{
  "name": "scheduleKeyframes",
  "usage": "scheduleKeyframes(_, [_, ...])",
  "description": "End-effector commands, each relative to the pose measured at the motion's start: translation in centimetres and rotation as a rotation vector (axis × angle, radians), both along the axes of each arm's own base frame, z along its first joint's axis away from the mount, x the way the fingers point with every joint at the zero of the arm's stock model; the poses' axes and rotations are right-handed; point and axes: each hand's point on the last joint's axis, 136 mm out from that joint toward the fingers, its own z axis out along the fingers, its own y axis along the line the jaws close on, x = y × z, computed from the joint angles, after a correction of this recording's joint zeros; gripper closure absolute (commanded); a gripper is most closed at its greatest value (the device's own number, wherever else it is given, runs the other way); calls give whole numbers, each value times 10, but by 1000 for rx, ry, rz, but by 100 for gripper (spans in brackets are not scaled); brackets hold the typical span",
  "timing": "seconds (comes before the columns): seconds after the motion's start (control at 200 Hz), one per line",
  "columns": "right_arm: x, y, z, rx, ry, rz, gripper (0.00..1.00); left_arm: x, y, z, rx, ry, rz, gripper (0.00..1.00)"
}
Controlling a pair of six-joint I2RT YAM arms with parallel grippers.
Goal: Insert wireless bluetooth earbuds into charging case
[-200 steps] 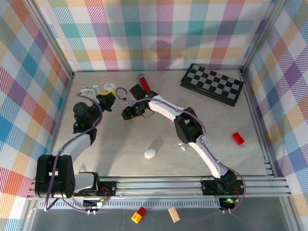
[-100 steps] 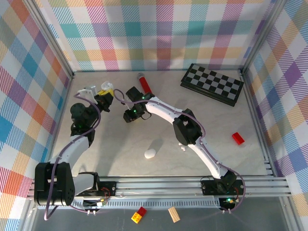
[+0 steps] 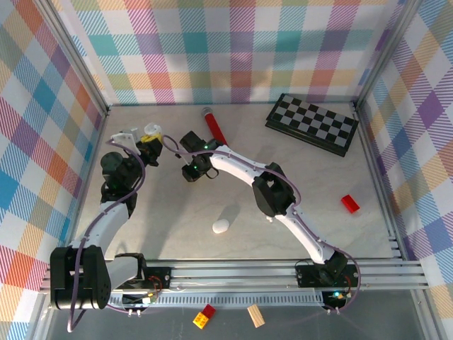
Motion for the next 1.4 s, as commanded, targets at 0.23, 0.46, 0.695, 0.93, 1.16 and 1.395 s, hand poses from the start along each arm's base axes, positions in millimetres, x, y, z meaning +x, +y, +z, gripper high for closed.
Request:
scheduleKeyframes(0.23, [-36,-26,-3,-127,64,3,77,-5,-1,4,62,-26,-29,93])
scheduleKeyframes(0.46, [-46,-55,-1,-124,94,-68,75,-16,-16,-1,123,-65,-71,92])
scheduleKeyframes(0.695, [-65,-114,-3,-138,114,-164,74,-23,-47,-3,177,-123,-175,92])
scheduleKeyframes(0.93, [-86,-184,-8,-178,129,-282,74,-32,-91,-9,239,-157,-299,92])
scheduleKeyframes(1.16, [-88,-187,10,-78,120,-293,70,-21,-92,-11,206,-117,-261,92])
scheduleKeyframes(1.395, [-72,-151,39,-1,104,-242,56,-2,-47,-21,96,-90,-126,92])
